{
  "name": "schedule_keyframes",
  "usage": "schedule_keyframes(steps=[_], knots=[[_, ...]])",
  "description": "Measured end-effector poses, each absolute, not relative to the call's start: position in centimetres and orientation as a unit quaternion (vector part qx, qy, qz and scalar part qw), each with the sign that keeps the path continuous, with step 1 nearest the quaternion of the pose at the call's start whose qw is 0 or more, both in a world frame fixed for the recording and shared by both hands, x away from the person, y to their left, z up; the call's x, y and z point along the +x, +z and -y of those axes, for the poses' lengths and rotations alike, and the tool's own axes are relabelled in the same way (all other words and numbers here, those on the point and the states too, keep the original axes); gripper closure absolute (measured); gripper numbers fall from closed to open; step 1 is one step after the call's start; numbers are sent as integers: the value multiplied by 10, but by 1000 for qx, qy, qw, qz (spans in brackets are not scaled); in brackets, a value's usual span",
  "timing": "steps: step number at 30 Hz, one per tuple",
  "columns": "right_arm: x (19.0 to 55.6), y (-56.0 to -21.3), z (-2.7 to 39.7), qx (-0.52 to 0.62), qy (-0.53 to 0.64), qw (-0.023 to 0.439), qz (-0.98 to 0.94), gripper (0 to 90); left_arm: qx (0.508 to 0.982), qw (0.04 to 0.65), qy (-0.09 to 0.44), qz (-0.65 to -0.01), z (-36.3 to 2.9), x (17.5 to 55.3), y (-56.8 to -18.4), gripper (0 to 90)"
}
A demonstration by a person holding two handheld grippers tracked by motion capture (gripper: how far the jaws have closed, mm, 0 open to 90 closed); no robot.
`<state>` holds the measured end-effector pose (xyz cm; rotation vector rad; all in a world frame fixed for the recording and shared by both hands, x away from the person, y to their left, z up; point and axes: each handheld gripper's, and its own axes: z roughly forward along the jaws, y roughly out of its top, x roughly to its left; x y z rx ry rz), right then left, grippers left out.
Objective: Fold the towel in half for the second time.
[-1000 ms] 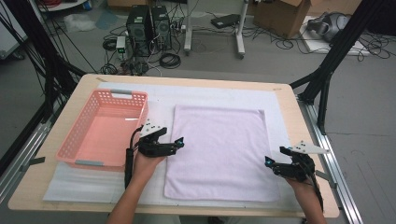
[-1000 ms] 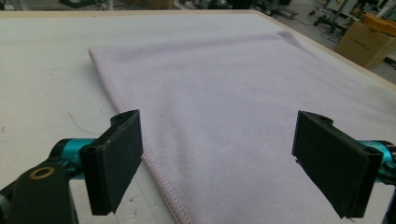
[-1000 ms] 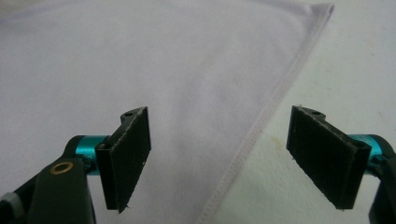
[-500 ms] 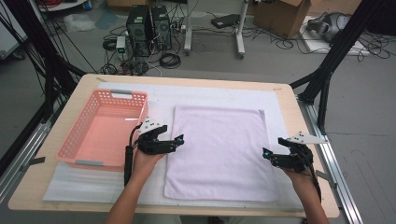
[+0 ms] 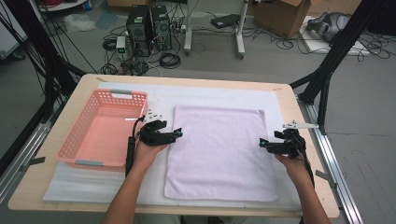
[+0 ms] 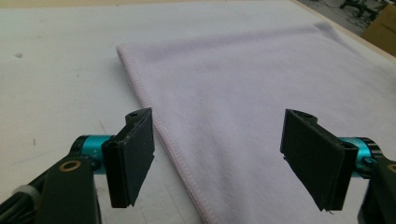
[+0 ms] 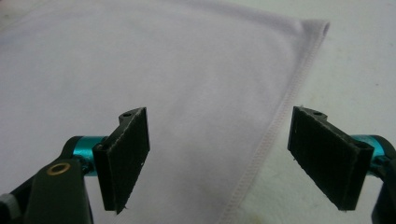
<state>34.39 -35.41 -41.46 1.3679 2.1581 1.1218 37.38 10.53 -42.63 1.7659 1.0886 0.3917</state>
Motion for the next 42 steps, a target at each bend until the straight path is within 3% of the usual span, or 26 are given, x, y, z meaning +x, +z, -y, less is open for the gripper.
schedule_keyframes(steps=[10,17,25,26,27,28,30,32,42], knots=[[382,-431,362,529,378,167,-741,268,728,442,166,-497,-101,410,-444,316],[401,-443,353,542,346,177,-745,358,730,427,166,-507,-97,420,-452,407],[412,-442,345,543,321,198,-750,474,751,407,194,-483,-88,417,-452,634],[412,-442,345,542,321,198,-751,515,752,413,184,-480,-90,418,-452,678],[411,-441,346,541,323,194,-752,583,755,417,178,-474,-89,417,-452,792],[411,-441,346,538,325,192,-754,642,759,414,183,-468,-88,417,-452,818],[411,-440,344,536,331,180,-756,766,757,413,180,-473,-88,417,-452,837],[410,-440,341,531,327,181,-761,817,739,423,160,-499,-89,418,-452,845],[400,-427,345,522,359,193,-749,837,701,465,144,-521,-100,411,-437,855]])
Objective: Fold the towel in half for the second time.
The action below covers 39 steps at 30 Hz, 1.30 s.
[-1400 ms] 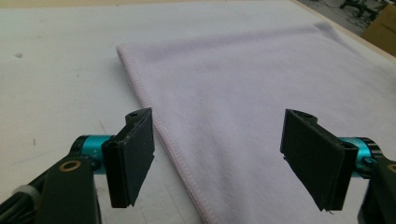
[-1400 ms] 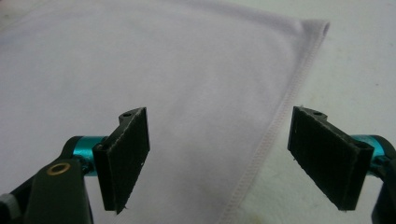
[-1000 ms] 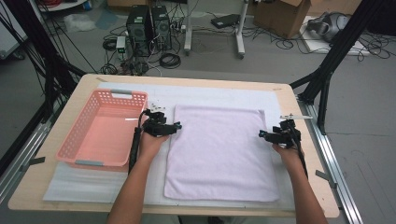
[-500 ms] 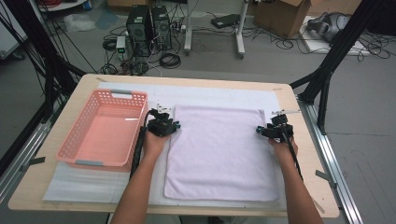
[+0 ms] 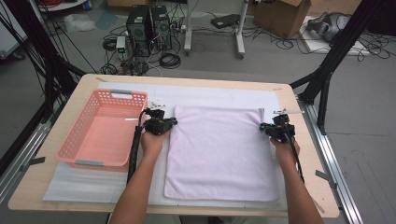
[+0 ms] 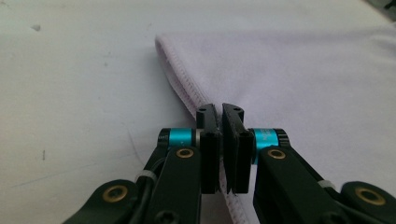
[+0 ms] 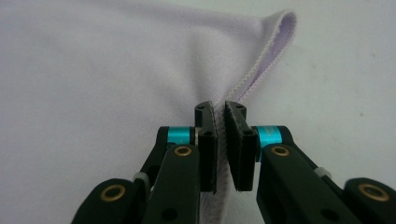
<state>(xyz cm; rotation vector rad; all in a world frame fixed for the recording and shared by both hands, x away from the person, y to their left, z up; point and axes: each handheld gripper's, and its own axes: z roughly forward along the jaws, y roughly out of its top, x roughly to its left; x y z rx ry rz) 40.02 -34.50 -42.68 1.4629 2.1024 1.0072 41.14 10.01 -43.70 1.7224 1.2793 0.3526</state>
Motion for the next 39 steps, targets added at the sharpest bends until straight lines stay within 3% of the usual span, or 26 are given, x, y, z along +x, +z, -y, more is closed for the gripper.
schedule_keyframes(steps=[17,25,35,37,39], knots=[[351,-407,360,492,412,178,-746,835,717,485,132,-483,-109,369,-407,853],[323,-397,363,474,429,170,-750,833,725,488,129,-468,-115,334,-414,853],[286,-412,366,470,429,153,-756,831,740,480,109,-459,-118,303,-432,845],[284,-414,366,471,422,152,-760,825,740,478,107,-461,-119,303,-432,825],[285,-414,365,475,419,155,-759,772,736,477,106,-469,-120,307,-430,681]])
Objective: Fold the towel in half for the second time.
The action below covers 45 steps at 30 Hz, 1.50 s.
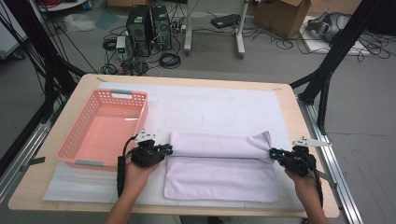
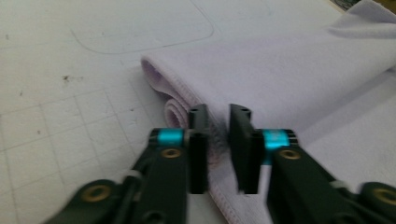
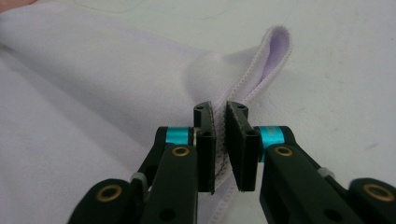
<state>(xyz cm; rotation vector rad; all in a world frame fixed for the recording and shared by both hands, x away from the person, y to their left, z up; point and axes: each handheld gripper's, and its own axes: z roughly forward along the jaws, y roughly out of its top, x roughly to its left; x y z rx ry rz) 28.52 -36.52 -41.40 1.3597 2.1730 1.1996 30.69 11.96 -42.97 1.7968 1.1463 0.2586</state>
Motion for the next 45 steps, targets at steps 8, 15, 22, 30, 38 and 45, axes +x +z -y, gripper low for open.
schedule_keyframes(steps=[8,15,22,30,38,45], knots=[[317,-397,361,515,404,174,-736,514,727,462,116,-494,-114,341,-424,429],[359,-410,347,542,335,148,-756,460,738,436,115,-502,-102,374,-434,446],[378,-429,344,549,285,135,-774,570,742,425,90,-511,-100,386,-446,626],[372,-419,343,513,302,177,-784,815,737,448,101,-496,-100,379,-437,837],[344,-396,357,502,381,189,-753,813,723,486,99,-480,-110,359,-416,836],[306,-389,360,481,418,195,-746,813,721,513,101,-455,-120,323,-408,836]])
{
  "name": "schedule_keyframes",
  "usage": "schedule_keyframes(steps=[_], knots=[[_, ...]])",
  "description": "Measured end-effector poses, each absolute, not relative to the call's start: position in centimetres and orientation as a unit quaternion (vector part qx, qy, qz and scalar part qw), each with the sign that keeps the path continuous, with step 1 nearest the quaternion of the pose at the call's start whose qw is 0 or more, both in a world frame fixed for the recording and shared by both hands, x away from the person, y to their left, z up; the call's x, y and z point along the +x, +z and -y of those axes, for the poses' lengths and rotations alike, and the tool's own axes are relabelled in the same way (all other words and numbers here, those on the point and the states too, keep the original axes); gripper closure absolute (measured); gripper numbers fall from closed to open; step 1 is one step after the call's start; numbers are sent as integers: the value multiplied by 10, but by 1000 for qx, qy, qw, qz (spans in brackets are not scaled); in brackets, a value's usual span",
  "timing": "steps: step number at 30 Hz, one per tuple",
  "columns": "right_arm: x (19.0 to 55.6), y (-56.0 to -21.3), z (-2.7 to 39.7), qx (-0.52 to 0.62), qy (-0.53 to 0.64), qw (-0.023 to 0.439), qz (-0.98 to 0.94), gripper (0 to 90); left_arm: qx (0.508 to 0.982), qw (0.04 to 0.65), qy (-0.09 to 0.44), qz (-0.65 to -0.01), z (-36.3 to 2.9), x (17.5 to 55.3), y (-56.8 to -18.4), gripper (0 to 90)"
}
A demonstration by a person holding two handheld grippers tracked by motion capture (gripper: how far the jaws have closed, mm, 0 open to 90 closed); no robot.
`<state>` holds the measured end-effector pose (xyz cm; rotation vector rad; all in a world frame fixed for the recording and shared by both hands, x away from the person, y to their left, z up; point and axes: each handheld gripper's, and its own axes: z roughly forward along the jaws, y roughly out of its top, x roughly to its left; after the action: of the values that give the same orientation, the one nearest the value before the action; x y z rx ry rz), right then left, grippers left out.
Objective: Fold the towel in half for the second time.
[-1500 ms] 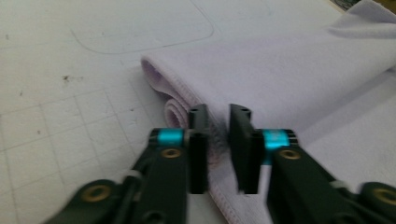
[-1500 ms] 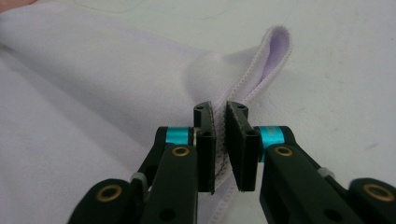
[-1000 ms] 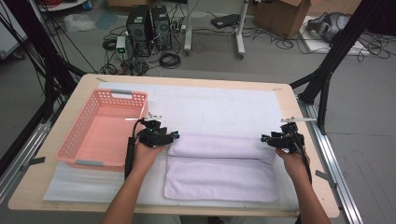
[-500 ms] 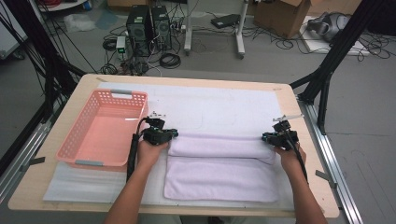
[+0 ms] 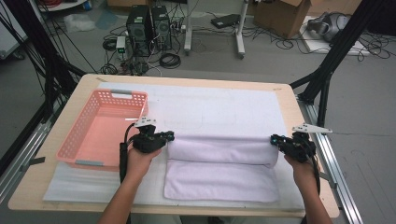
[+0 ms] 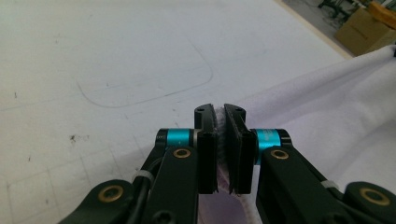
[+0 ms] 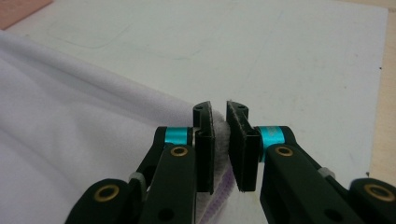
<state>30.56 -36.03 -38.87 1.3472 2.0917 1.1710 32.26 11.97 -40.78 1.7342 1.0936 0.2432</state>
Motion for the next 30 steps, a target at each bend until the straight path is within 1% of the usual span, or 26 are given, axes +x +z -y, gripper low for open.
schedule_keyframes(steps=[6,12,16,18,19,20,21,23,25,27,28,30], knots=[[264,-387,363,460,440,202,-744,813,732,516,99,-434,-124,286,-417,833],[229,-401,368,451,444,197,-748,812,743,516,103,-414,-125,256,-425,826],[212,-414,369,448,446,184,-753,809,746,515,102,-409,-129,241,-432,818],[205,-419,370,444,448,173,-756,804,739,522,97,-415,-134,235,-436,769],[204,-420,371,441,444,169,-761,796,737,523,98,-417,-137,234,-437,725],[202,-420,372,438,448,166,-761,773,733,525,96,-422,-139,234,-438,652],[201,-418,373,439,453,158,-760,739,729,527,94,-426,-141,234,-439,606],[201,-412,377,443,471,162,-746,653,724,532,94,-429,-143,236,-437,516],[205,-403,382,451,495,164,-725,629,721,538,98,-425,-142,240,-433,487],[212,-397,386,456,499,172,-716,624,722,536,114,-422,-140,244,-429,460],[218,-396,386,463,496,173,-714,624,723,534,124,-419,-139,246,-426,453],[232,-399,386,480,471,174,-720,628,718,541,126,-420,-137,252,-423,451]])
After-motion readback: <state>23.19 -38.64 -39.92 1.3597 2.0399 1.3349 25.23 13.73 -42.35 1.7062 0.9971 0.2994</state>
